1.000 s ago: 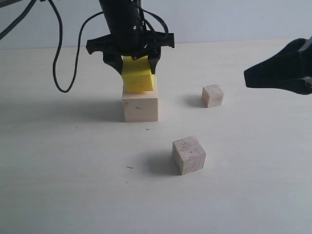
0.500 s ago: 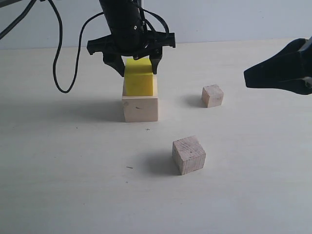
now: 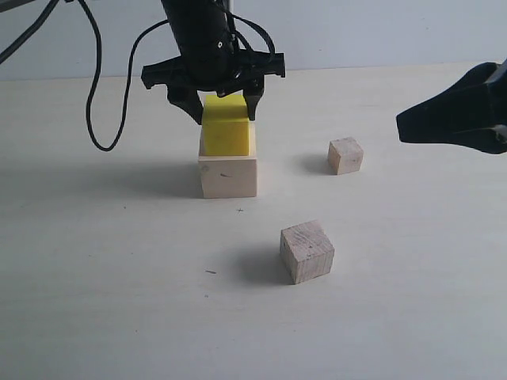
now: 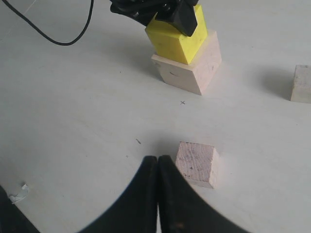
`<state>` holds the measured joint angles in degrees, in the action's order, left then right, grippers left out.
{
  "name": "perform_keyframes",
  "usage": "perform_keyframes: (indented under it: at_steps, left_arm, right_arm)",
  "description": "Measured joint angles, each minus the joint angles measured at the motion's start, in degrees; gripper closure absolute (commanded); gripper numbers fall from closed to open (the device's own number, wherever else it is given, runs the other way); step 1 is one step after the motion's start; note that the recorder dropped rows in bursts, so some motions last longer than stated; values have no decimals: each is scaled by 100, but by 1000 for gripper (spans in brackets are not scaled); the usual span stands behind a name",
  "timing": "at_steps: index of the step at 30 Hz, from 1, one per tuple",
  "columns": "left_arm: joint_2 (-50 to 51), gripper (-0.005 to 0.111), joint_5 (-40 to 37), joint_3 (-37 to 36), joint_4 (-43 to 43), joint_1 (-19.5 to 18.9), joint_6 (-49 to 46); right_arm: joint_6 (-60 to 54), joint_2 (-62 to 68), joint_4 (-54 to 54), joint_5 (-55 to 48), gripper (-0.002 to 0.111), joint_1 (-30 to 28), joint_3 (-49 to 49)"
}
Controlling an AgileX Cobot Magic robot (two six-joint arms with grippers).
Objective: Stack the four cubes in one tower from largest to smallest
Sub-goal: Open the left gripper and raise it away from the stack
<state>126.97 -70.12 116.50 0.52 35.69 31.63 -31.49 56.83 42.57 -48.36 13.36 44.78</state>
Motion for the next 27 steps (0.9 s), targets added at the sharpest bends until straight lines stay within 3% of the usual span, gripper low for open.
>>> perform_keyframes:
  at_steps: [3,9,19,27]
  left_arm:
    - [0,38,0,0,0,0,0]
    - [-112,24,0,0,0,0,-199]
    - [-241,24,0,-10,149,0,-270]
    - [-1012,25,-1,-10,-52,0,-587]
  right_arm:
    - [0,0,0,0,108,0,0]
    - [0,0,0,0,108,0,0]
    - [0,0,0,0,108,0,0]
    - [-11,0,0,-19,108,0,0]
